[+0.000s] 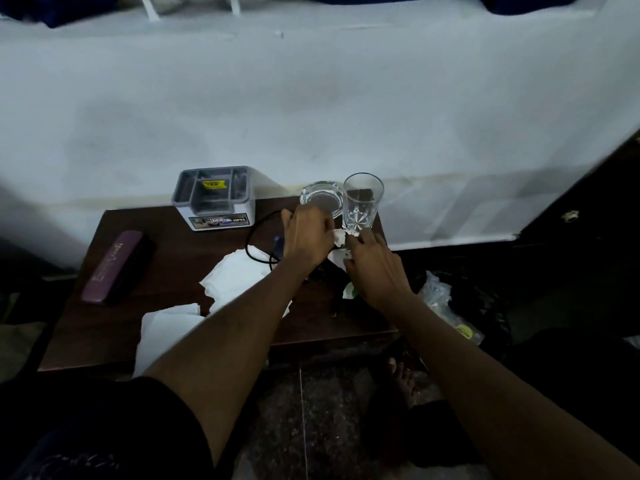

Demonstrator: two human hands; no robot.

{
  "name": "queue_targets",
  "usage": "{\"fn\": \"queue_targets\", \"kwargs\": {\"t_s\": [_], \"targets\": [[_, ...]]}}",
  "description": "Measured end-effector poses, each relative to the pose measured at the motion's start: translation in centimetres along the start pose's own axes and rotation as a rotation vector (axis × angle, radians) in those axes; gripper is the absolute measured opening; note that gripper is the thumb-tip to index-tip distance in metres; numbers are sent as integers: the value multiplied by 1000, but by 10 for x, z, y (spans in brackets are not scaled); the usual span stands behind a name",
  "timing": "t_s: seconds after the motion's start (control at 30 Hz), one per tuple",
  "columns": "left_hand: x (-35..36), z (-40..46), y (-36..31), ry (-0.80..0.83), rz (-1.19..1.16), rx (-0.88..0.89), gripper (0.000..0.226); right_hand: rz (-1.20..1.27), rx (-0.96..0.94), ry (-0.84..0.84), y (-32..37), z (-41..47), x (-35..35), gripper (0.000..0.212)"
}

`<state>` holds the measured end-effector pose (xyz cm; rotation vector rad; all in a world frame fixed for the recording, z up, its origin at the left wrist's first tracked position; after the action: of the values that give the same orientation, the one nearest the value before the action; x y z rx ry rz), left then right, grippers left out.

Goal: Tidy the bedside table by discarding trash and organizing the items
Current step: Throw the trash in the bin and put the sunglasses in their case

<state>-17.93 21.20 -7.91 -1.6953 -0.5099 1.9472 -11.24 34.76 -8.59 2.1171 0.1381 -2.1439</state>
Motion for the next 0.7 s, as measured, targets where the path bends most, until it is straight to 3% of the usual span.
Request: {"fn": "queue_targets", "kwargs": {"t_s": [0.13, 0.33, 0.43, 0.6, 0.7], "targets": [[-5, -12, -14, -45, -160, 45, 14, 93, 44, -126, -13, -16, -13, 28], [0, -37, -54, -23, -547, 182, 14, 208, -33, -315, -38, -49, -49, 37], [14, -50, -90, -16, -633, 227, 12, 214, -27, -309, -65, -67, -62, 26], [48, -70, -150, 123, -660, 242, 19, 143, 92, -256, -126, -96, -62, 42], [65, -85, -176, 213, -641, 262, 31, 101, 235, -236, -157, -110, -48, 38]]}}
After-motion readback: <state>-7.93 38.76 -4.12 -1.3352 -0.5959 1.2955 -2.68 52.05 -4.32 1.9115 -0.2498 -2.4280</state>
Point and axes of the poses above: each hand's wrist, its own z-axis towards the middle knuckle, its own x-axis out of the palm, y = z × x, the point moved 3 cm from there along z, towards the middle knuckle, and after that the axes turned 10 degrees about -z, right-handed, at the moved point
